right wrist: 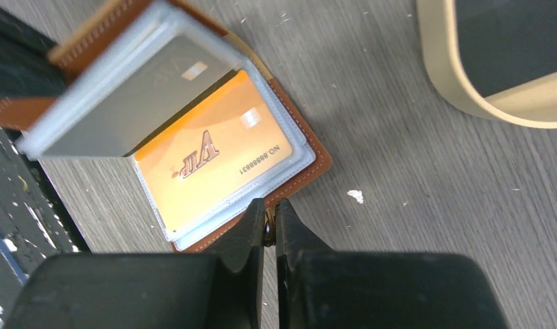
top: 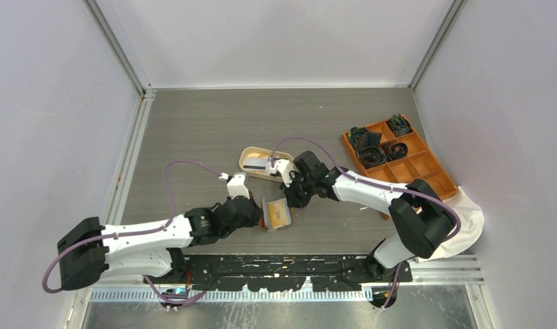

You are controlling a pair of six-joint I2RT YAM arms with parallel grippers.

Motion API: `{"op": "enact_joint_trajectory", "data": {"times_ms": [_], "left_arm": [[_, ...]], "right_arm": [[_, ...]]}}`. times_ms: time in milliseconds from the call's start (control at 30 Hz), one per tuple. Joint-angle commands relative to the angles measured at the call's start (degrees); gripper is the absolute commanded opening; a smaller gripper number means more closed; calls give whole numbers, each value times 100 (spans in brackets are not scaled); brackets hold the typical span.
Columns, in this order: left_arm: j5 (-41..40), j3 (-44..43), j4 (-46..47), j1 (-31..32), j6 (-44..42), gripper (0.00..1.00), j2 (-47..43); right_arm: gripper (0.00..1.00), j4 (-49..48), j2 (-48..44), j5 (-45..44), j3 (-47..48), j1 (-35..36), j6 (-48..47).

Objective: Put the credit cards into the card holder
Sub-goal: Close the card holder at the center of the board.

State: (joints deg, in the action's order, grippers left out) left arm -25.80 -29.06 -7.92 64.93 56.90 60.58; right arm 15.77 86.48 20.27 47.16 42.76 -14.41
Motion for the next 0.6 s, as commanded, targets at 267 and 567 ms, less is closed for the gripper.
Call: {"op": "enact_joint_trajectory", "data": {"times_ms": [267,567], "left_arm": [[980,-972,1905,-166,-392,28,1880],[1460,-829,2504,-392,-637,44,2063]], "right_arm": [[1,-544,57,657,69,-439,936],[1,-484,85,954,125,-863,1098]]}}
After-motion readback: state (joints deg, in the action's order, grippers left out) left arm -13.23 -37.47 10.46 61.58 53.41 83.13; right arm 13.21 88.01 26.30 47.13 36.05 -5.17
